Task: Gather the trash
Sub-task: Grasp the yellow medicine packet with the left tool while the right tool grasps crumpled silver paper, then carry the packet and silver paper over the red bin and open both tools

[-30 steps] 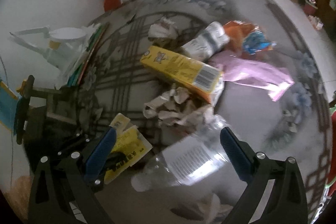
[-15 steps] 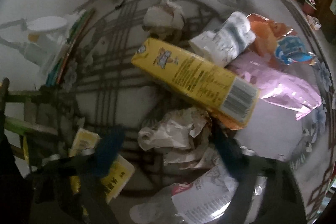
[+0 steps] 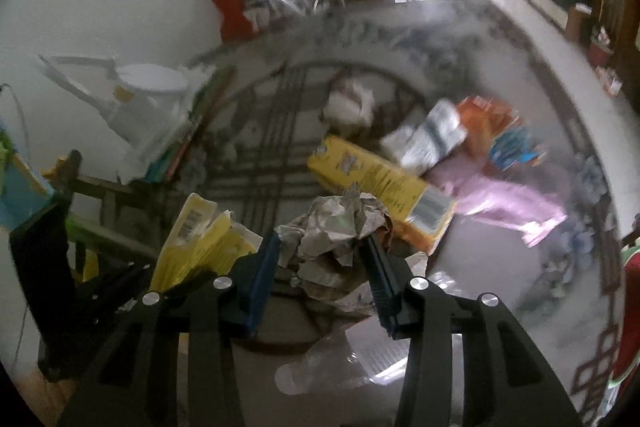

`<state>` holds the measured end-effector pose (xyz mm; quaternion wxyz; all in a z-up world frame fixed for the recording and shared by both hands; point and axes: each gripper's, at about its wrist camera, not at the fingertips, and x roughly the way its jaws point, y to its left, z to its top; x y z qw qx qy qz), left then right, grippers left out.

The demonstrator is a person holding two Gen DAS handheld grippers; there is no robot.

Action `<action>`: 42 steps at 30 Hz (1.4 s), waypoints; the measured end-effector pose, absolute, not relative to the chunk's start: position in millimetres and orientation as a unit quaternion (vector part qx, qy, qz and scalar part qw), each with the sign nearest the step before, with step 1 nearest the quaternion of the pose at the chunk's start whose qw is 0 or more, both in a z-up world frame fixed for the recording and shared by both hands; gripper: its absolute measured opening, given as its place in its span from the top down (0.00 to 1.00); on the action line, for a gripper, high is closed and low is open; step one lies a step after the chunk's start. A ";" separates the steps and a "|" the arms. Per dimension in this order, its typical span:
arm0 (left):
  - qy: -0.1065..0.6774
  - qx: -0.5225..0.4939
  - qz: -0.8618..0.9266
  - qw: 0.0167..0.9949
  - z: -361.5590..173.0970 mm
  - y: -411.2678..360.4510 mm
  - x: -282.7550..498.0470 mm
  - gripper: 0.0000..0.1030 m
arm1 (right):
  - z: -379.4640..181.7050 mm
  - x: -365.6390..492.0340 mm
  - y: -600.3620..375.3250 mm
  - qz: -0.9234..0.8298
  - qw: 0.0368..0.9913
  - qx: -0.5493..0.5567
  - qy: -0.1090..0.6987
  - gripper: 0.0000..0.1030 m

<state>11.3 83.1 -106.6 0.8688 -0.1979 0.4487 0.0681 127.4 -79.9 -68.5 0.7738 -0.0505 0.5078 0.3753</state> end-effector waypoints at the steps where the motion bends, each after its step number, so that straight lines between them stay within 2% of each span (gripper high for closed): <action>1: 0.443 -0.196 0.068 0.872 -102.2 82.1 12.3 0.61 | -61.2 125.3 -85.1 0.374 0.782 -0.050 0.497 0.59; 14: 0.409 -0.171 0.033 0.896 -66.0 53.0 19.8 0.61 | -36.4 124.9 -156.8 0.313 0.826 -0.013 0.468 0.58; 42: 0.415 -0.136 0.017 0.899 -57.3 -19.1 30.9 0.61 | -41.0 128.7 -239.4 0.289 0.837 0.016 0.465 0.57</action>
